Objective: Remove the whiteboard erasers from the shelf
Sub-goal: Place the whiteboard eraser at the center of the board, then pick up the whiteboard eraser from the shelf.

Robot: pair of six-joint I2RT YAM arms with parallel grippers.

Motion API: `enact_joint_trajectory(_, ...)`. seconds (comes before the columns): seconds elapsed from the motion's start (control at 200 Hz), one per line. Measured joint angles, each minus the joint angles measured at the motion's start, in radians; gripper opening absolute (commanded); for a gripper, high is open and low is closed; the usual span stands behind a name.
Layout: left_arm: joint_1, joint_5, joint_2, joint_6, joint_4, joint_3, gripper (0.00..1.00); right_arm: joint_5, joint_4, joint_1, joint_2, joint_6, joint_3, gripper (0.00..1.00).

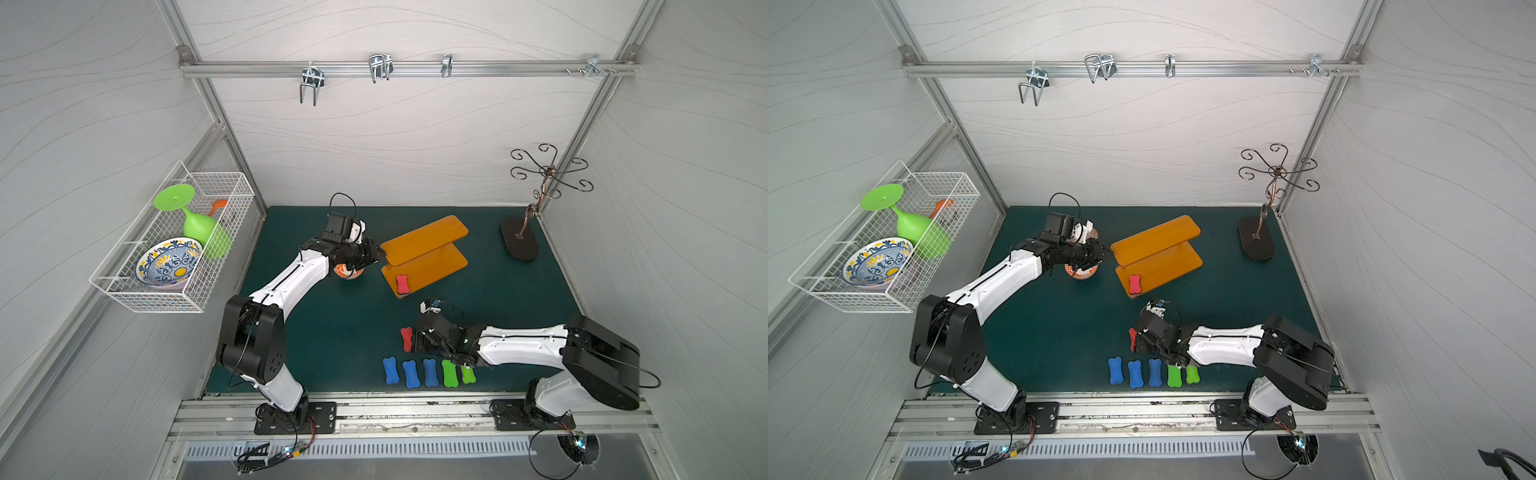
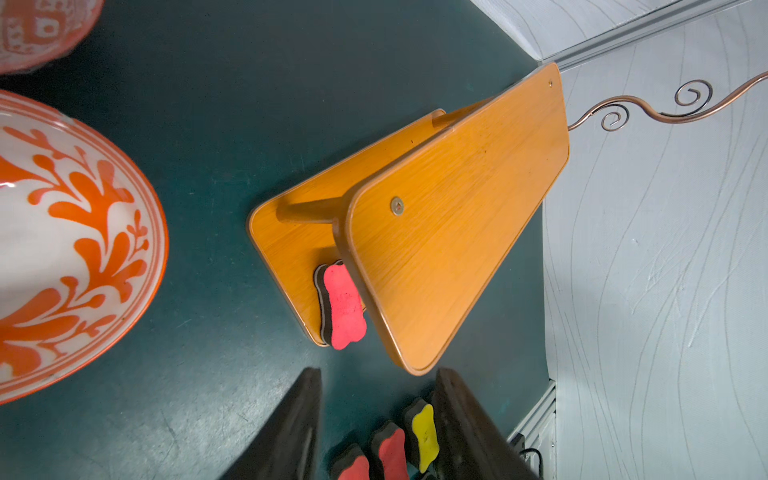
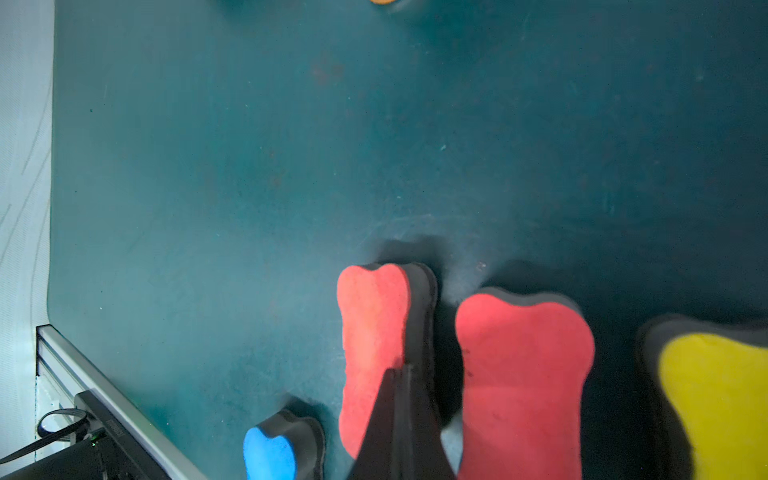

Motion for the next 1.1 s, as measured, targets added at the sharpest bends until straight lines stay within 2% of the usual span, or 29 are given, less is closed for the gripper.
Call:
enact_joint_trajectory(0.155, 0.0, -0.006, 0.0, 0.004, 0.0, 0.0, 0.52, -0.005, -0.032, 0.0, -0.018, -0.011, 0.0, 0.31)
enact_joint_trajectory(0.375, 0.0, -0.017, -0.002, 0.018, -0.003, 0.0, 0.58, -0.023, -0.08, -0.042, -0.111, -0.086, 0.021, 0.45)
enact_joint_trajectory(0.53, -0.001, -0.039, -0.003, 0.026, -0.006, 0.001, 0.6, -0.094, -0.011, -0.19, -0.154, -0.187, 0.023, 0.45)
enact_joint_trajectory(0.655, -0.012, -0.065, 0.007, 0.03, -0.022, 0.028, 0.6, -0.158, 0.046, -0.325, -0.094, -0.259, 0.069, 0.45)
enact_joint_trajectory(0.76, -0.025, -0.075, 0.026, 0.03, -0.02, 0.053, 0.58, -0.211, 0.12, -0.4, -0.025, -0.299, 0.123, 0.45)
enact_joint_trajectory(0.875, -0.034, -0.067, 0.06, 0.018, -0.017, 0.066, 0.51, -0.267, 0.203, -0.458, 0.053, -0.317, 0.159, 0.45)
enact_joint_trajectory(1.1, -0.059, -0.035, 0.111, -0.002, -0.017, 0.079, 0.49, -0.319, 0.325, -0.496, 0.197, -0.318, 0.177, 0.44)
